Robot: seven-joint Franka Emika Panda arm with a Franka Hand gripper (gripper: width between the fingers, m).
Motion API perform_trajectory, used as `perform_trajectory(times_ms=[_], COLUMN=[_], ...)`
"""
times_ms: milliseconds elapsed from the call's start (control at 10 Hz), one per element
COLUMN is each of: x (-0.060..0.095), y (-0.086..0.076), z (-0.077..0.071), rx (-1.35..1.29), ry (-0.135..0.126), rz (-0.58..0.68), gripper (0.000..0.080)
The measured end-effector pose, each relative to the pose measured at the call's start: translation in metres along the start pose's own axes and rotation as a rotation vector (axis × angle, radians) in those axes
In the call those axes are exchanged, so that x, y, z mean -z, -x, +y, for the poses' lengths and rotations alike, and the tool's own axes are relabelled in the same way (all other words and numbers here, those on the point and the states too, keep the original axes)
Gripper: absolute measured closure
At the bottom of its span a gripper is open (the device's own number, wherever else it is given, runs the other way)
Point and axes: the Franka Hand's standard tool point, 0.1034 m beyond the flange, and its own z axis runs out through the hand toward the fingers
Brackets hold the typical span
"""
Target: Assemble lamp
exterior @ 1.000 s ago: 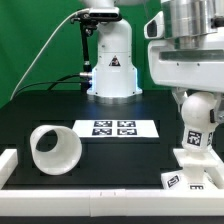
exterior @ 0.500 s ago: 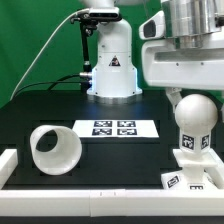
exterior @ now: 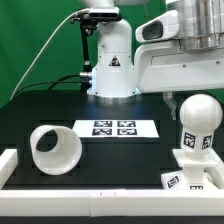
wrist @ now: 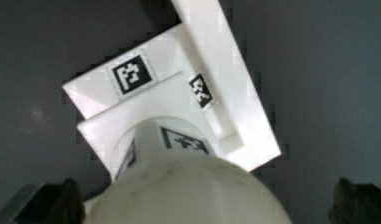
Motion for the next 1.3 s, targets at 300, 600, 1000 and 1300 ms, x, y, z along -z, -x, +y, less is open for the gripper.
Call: perform_trajectory(times_ms=[300, 600, 1000, 1300], x=[0.005, 0.005, 0.006, 0.006], y=[-0.01, -0.012, -0.014, -0.015], z=[0.009, 0.014, 0.013, 0.018], rx=[0.517, 0.677, 0.441, -0.066], ry=[0.083, 0.101, 0.098, 0.097], rz=[0.017, 0.01, 0.035, 0.078], gripper=[0.01, 0.0113, 0.0228, 0.0228])
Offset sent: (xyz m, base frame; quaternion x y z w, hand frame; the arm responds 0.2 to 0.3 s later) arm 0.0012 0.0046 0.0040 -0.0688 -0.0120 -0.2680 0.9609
